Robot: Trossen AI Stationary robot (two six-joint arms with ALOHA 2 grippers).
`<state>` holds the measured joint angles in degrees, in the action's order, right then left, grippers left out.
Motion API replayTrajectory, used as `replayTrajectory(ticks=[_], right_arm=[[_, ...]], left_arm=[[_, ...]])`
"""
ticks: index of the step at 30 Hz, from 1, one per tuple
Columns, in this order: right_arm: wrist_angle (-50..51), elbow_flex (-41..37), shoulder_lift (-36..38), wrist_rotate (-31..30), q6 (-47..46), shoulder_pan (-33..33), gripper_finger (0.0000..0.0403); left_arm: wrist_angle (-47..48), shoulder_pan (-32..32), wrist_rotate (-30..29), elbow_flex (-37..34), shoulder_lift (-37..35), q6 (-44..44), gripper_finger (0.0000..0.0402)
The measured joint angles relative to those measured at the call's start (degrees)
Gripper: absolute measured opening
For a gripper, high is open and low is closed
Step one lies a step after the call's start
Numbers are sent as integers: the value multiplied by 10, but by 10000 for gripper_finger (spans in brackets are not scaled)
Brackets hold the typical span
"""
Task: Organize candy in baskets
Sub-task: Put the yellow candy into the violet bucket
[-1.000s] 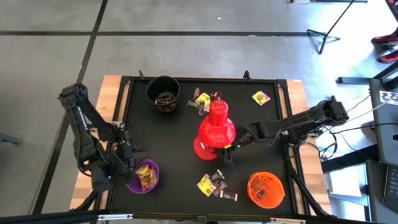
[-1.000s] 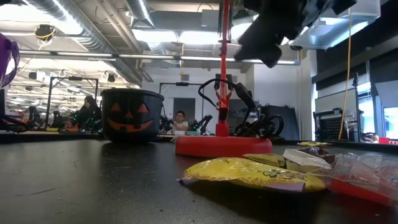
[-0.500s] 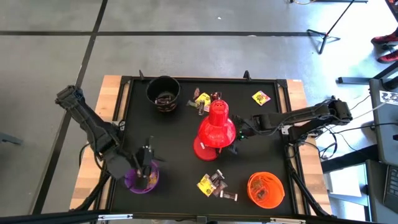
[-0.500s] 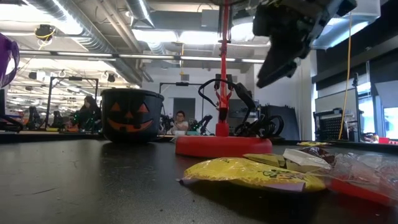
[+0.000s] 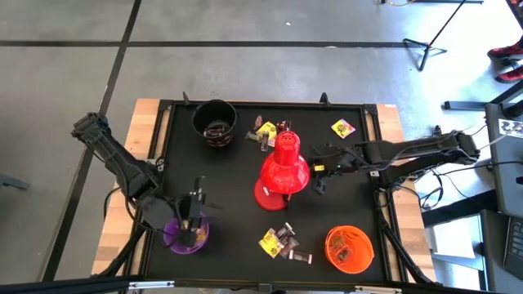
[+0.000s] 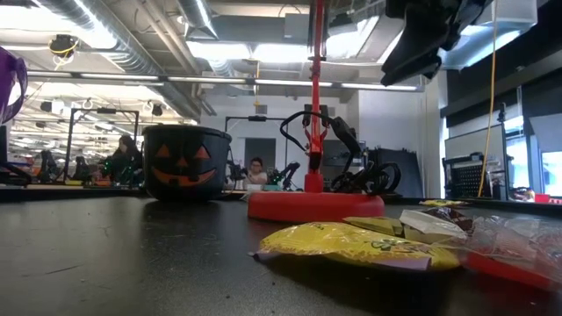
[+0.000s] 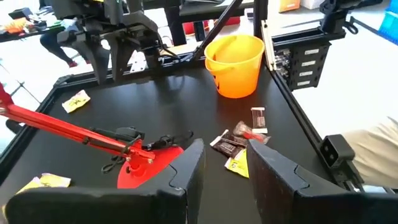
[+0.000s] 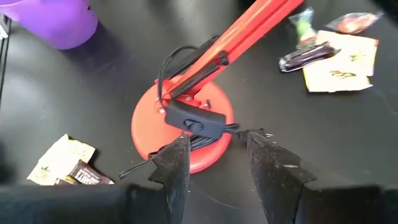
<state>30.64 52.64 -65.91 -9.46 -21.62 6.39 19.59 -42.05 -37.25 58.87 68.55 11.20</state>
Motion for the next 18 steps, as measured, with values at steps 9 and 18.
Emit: replayTrajectory(ticks=[9,18], right_arm=[[-13,-9,8,0,0,0,159],[-82,-82,62,17,5,0,159]], left_arm=[[-196,-2,-7,-117,-1,-59,109],[-288,-2,-12,-211,-61,-55,109]])
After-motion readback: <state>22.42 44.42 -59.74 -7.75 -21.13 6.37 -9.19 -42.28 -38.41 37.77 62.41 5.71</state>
